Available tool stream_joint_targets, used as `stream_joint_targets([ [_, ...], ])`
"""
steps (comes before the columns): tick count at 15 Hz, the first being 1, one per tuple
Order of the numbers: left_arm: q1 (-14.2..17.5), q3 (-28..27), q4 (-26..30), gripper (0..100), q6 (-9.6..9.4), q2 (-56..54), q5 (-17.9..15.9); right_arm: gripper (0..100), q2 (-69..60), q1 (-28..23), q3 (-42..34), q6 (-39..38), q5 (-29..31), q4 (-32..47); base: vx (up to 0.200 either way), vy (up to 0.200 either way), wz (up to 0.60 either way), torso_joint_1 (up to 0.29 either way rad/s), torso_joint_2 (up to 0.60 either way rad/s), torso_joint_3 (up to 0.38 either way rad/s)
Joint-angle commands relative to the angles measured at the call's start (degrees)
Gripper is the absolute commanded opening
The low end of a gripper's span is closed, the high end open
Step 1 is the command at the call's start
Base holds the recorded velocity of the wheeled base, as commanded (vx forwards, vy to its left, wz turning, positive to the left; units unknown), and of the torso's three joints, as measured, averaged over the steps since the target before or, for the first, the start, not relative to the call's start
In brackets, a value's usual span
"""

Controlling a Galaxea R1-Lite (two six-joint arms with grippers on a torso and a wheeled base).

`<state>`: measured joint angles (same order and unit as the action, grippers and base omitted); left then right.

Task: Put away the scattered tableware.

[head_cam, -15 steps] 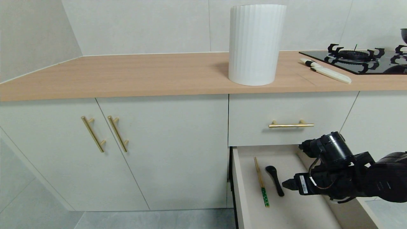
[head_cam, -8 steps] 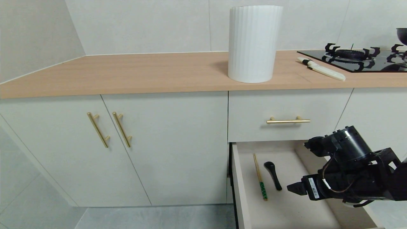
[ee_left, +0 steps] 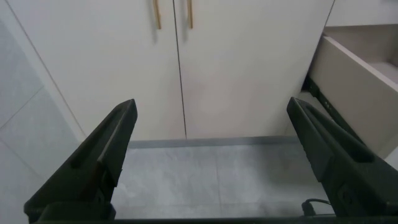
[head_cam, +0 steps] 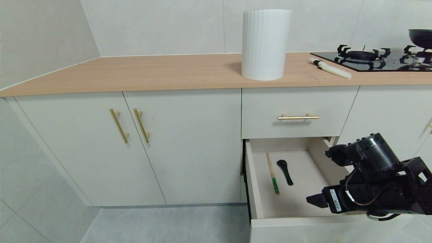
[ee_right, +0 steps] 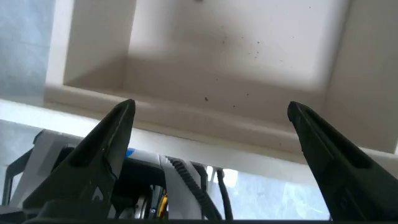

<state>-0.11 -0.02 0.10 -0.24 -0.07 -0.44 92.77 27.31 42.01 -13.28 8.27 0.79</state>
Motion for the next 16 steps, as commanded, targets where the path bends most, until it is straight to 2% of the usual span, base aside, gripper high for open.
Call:
stream_joint_targets([
  [1,0.0,0.0,0.0,100,-0.02,0.1,0.0,100,-1.3,0.7,0.4,0.0,0.0,2.5,0.000,0.000,0.00,0.000,0.00,0.000],
  [8,-0.1,0.0,0.0,100,-0.02,0.1,0.0,100,-3.7,3.3,0.8,9.4,-0.6,19.7,0.000,0.000,0.00,0.000,0.00,0.000],
  [16,0.0,0.0,0.0,100,-0.02,0.1,0.0,100,7.0,4.9,1.2,9.5,-0.1,19.9,0.000,0.000,0.00,0.000,0.00,0.000],
])
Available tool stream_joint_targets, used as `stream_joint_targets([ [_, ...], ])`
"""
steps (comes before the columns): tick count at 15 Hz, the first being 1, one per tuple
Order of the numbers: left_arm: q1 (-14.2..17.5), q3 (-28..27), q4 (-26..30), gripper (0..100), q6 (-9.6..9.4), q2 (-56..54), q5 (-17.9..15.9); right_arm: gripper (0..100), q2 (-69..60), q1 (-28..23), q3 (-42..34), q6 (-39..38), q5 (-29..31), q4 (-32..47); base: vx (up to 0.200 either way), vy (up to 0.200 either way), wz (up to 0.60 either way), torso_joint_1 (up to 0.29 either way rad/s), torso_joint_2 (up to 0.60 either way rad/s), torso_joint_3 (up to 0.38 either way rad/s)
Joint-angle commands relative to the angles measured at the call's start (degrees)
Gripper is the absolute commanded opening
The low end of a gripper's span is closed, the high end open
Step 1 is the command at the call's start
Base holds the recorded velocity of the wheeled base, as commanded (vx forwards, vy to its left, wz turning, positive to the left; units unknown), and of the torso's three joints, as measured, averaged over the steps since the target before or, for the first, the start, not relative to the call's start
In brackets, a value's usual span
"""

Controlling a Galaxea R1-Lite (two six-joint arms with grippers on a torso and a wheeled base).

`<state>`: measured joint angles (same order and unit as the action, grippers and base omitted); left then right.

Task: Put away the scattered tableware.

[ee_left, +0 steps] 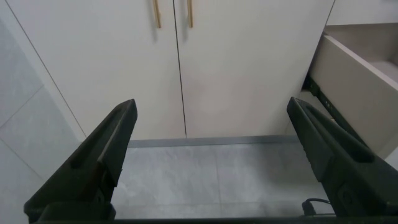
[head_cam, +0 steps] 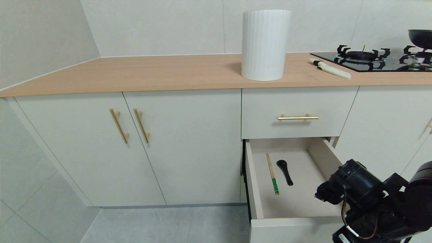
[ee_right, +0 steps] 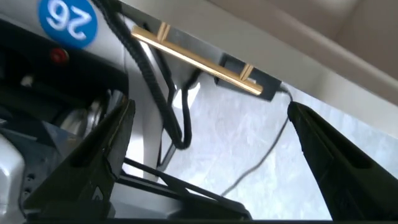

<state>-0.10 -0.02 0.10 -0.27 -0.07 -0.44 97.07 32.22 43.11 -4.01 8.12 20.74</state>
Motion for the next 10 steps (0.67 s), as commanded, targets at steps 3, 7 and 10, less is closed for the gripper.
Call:
stream_joint_targets([
  [3,0.0,0.0,0.0,100,0.00,0.1,0.0,100,4.2,-0.1,1.0,-2.1,0.1,-0.5,0.000,0.000,0.00,0.000,0.00,0.000],
  [7,0.0,0.0,0.0,100,0.00,0.1,0.0,100,7.2,-0.2,3.1,-5.8,1.9,-0.5,0.000,0.000,0.00,0.000,0.00,0.000],
  [10,0.0,-0.1,0.0,100,0.00,0.1,0.0,100,9.6,-0.2,4.9,-9.9,3.9,-2.3,0.000,0.000,0.00,0.000,0.00,0.000],
])
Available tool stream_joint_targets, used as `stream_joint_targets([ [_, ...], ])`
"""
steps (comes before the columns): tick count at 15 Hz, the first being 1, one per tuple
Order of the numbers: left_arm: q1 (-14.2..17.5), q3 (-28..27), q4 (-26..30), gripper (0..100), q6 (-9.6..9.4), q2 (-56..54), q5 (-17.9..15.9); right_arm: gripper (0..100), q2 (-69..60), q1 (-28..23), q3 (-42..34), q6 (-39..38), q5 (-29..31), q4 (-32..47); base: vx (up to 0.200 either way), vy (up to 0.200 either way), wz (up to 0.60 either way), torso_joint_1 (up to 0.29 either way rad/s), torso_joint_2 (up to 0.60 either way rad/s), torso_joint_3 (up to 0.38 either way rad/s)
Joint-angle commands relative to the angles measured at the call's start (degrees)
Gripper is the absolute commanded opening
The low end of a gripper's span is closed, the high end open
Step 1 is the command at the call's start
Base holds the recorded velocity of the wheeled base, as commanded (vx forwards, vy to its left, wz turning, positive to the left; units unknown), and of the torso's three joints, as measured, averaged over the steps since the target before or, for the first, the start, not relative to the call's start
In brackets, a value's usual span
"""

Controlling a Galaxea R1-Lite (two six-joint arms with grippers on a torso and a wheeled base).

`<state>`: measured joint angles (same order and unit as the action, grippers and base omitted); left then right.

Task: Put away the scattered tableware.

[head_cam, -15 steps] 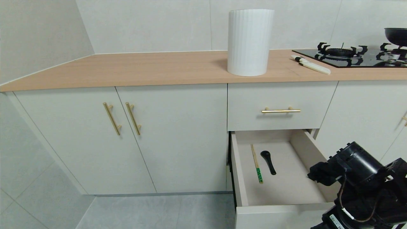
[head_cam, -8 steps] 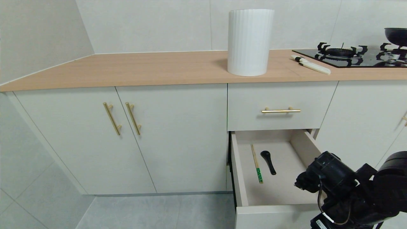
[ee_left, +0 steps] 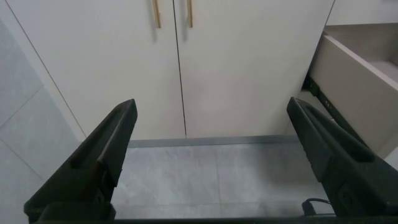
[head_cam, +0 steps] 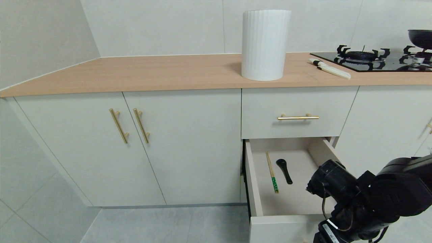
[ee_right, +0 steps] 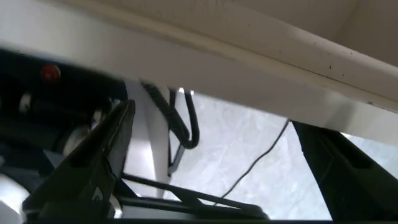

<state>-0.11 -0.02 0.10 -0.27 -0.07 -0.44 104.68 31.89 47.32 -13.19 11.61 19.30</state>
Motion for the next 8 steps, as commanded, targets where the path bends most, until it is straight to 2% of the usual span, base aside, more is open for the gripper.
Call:
stream_joint_targets([
  [1,0.0,-0.1,0.0,100,0.00,0.1,0.0,100,2.5,0.0,0.7,-1.5,0.9,-2.0,0.000,0.000,0.00,0.000,0.00,0.000],
  [8,0.0,0.0,0.0,100,0.00,0.1,0.0,100,9.0,-2.4,2.2,-4.3,5.7,-17.1,0.000,0.000,0.00,0.000,0.00,0.000],
])
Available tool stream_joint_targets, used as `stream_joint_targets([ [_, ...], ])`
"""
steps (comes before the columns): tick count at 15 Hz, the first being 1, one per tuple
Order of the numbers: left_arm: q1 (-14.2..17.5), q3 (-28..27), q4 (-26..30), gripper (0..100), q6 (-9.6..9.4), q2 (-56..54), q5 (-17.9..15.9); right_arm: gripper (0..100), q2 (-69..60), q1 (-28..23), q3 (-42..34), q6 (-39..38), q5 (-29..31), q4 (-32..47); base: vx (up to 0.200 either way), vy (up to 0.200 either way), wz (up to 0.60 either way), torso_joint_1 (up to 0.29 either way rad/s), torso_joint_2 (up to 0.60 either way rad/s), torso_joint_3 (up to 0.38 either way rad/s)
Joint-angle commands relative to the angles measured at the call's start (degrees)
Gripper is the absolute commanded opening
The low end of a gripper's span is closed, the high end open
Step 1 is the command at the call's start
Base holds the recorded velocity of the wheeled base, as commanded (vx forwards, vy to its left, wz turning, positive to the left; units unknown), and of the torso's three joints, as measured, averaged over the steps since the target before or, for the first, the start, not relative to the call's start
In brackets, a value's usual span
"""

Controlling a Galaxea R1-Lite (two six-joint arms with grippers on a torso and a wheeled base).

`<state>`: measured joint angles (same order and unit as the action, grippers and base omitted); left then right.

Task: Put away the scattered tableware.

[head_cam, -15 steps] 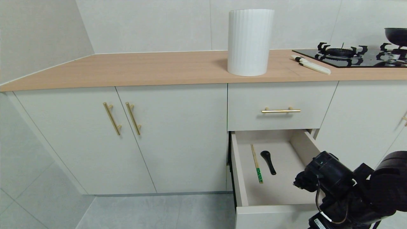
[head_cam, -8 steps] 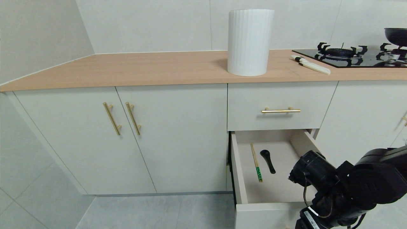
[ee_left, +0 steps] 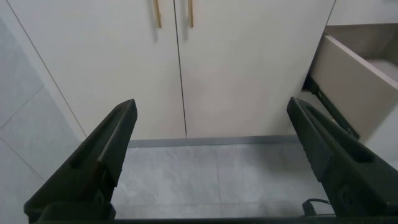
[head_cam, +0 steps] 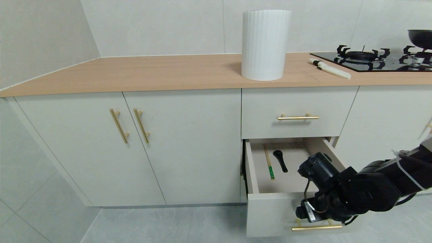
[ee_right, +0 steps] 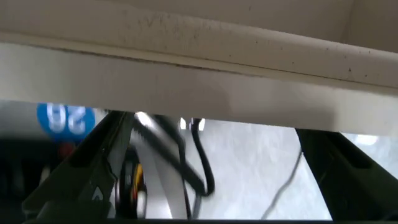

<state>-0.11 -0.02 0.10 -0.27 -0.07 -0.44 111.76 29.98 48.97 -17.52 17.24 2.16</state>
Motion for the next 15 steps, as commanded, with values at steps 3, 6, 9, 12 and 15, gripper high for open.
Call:
stream_joint_targets([
  [3,0.0,0.0,0.0,100,0.00,0.1,0.0,100,5.5,-2.1,4.6,-0.1,0.4,-5.5,0.000,0.000,0.00,0.000,0.00,0.000],
  [6,-0.1,-0.1,0.0,100,0.00,0.1,0.0,100,8.8,-3.6,4.6,-1.3,1.7,-13.6,0.000,0.000,0.00,0.000,0.00,0.000],
  [9,0.0,0.0,0.0,100,0.00,0.1,0.0,100,10.8,-4.0,4.6,-3.1,3.0,-19.1,0.000,0.000,0.00,0.000,0.00,0.000],
  [12,0.0,0.0,0.0,100,0.00,0.1,0.0,100,12.7,-4.1,4.5,-4.3,3.9,-24.7,0.000,0.000,0.00,0.000,0.00,0.000],
  [15,0.0,0.0,0.0,100,0.00,0.1,0.0,100,15.9,-5.2,4.4,-4.8,6.8,-32.7,0.000,0.000,0.00,0.000,0.00,0.000],
])
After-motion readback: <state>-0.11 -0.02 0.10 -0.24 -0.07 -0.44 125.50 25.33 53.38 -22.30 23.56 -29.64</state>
